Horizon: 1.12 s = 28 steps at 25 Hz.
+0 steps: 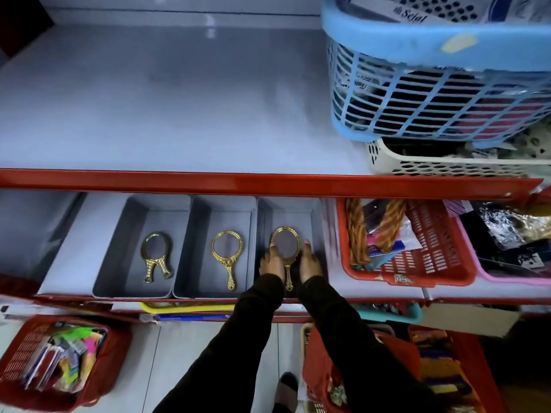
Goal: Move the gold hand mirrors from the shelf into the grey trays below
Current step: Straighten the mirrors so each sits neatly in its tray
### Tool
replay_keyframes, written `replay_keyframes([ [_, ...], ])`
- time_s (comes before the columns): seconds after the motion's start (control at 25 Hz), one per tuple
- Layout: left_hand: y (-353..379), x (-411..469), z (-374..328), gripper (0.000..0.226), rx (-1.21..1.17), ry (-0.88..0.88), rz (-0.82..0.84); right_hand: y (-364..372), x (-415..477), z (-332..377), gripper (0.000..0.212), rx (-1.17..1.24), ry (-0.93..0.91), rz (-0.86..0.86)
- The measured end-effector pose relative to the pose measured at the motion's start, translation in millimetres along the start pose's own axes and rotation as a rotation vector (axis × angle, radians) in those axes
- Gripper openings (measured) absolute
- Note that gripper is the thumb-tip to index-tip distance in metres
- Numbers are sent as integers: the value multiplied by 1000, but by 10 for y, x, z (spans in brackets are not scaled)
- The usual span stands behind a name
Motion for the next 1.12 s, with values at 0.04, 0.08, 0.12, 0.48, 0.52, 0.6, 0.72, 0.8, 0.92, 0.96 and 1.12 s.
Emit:
replay_keyframes([
  [0.04, -15, 16, 9, 71, 39, 5, -20, 3, 15, -11, 61, 13, 1, 3],
  [0.08, -8, 69, 33, 77, 38, 9, -23, 5, 29, -19, 60, 26, 2, 3],
  [0.12, 9, 102, 34, 87, 7, 17, -19, -5, 63, -40, 60, 43, 13, 7],
  [0.48, 76, -64, 71, 64, -252, -61, 46, 5, 163, -159, 65, 51, 25, 38],
  [0.52, 60, -112, 48, 60, -275, -65, 50, 9, 158, -153, 66, 52, 22, 41],
  [0.6, 36, -263, -33, 55, -301, -63, 69, 23, 170, -162, 66, 50, 21, 55],
  [0.72, 43, -453, -107, 54, -335, -94, 111, 18, 165, -163, 65, 61, 17, 49],
  [0.8, 56, -500, -117, 55, -334, -107, 131, 0, 156, -168, 65, 53, 17, 28],
  [0.92, 1, -435, -100, 54, -292, -77, 90, -5, 132, -181, 66, 48, 17, 6],
  [0.96, -21, -375, -82, 54, -277, -62, 69, -5, 129, -185, 66, 49, 21, 0],
  [1.12, -131, -216, -20, 59, -107, -20, -53, -86, 125, -59, 68, -42, -38, -56],
])
Point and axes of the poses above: each hand's wrist, its own x-axis towards the middle knuckle, its own y-axis out of the palm, z = x × y, the point moved 10 cm from there along x, towards the middle knuckle, and after that the axes turned 13 degrees about x, right-handed, at the moved point
